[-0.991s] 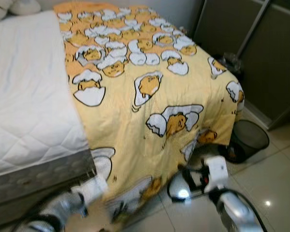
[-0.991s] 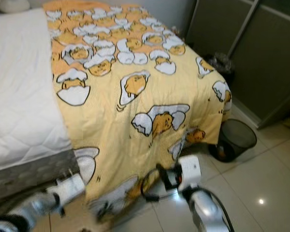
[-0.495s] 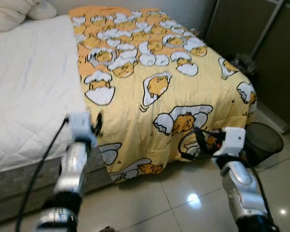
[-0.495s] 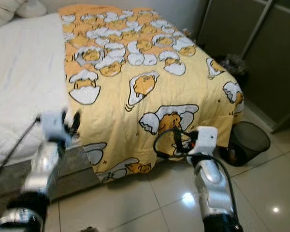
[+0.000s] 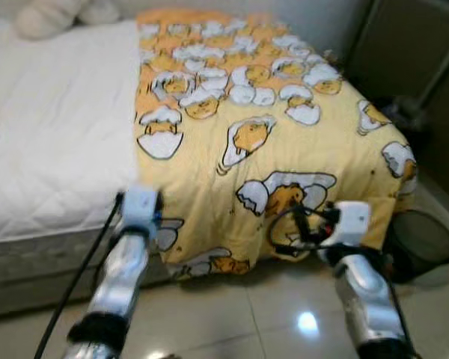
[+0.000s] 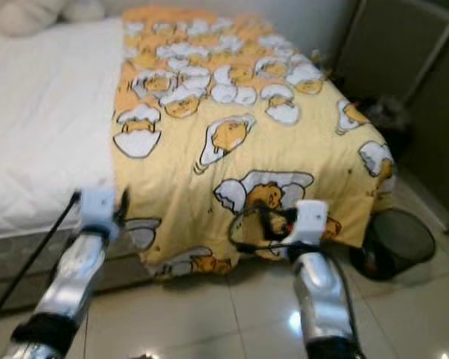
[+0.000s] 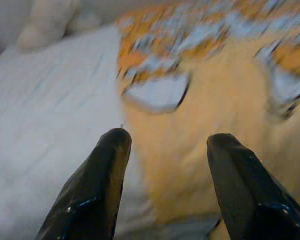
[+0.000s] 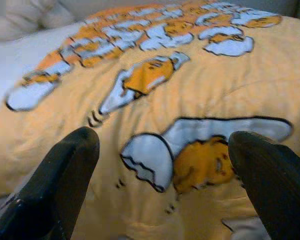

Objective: Clean up the room

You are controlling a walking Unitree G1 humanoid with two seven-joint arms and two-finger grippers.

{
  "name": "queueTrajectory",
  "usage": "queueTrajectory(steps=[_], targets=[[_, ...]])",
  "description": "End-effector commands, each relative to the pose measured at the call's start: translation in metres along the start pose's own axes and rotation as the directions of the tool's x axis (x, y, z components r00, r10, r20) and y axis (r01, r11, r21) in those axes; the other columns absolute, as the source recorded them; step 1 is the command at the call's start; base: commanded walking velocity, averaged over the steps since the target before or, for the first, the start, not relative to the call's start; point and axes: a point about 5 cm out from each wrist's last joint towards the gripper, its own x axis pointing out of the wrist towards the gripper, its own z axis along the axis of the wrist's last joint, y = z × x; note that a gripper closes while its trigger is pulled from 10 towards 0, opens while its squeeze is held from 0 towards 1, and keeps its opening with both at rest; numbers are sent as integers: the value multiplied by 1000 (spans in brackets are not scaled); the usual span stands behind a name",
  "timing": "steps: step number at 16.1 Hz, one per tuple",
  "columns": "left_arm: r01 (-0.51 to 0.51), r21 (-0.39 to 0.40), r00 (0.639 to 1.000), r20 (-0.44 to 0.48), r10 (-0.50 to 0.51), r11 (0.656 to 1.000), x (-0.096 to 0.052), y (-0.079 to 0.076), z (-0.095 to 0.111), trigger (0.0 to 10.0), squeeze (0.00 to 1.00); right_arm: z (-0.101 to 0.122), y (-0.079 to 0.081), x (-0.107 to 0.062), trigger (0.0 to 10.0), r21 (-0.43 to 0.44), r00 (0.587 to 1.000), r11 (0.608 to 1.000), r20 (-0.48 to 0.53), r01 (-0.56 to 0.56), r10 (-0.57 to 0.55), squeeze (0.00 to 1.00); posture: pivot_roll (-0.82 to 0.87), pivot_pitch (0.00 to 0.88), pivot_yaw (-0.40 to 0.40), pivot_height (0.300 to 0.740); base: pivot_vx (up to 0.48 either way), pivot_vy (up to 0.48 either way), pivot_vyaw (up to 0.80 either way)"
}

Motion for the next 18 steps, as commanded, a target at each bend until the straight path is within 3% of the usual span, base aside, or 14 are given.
queueTrajectory(steps=[1,3,6,7,9,10,11,12,13,15,18], targets=[[48,-36,998,40,-46,998,4,-12,16,10000,0,3,-10,-2,10000,-10,999,1000,16,27,-27,0,49,0,-28,740,0,0,0],[-6,-158,1000,25,10,987,7,-9,20,10000,0,4,-5,3,10000,-20,1000,1000,18,1,-1,0,60,0,-29,740,426,0,0],[19,-159,999,31,-14,987,2,-13,21,10000,0,3,0,7,10000,-33,1000,999,10,-29,29,0,68,0,-30,740,471,0,0],[82,-49,995,65,-79,995,1,-20,23,10000,0,1,1,8,10000,-44,999,998,-5,-36,36,0,81,0,-35,740,0,0,0],[109,-63,990,96,-102,992,2,-20,27,10000,0,-1,2,9,10000,-43,999,998,-9,-37,36,0,85,0,-37,740,0,0,0],[51,-107,998,49,-46,993,8,-9,25,10000,0,-1,6,10,10000,-58,999,997,-7,-54,54,0,86,0,-34,740,0,0,0],[42,-96,999,35,-39,995,9,-8,24,10000,0,-1,7,11,10000,-62,998,996,-10,-59,59,0,90,0,-38,740,0,0,0],[53,-87,998,51,-49,995,9,-10,26,10000,0,-3,10,12,10000,-62,998,996,-16,-70,69,0,91,0,-38,740,0,0,0],[61,-131,996,73,-52,989,8,-14,32,10000,0,-3,13,13,10000,-33,997,997,-11,-71,70,0,93,0,-34,740,0,0,0],[61,-142,996,74,-51,988,8,-14,33,10000,0,-6,10,14,10000,-37,999,999,-27,-33,32,0,93,0,-28,740,0,480,0],[57,-139,996,72,-47,989,11,-12,35,10000,0,-6,14,15,10000,-17,998,997,-11,-69,69,0,98,0,-28,740,0,480,546]])
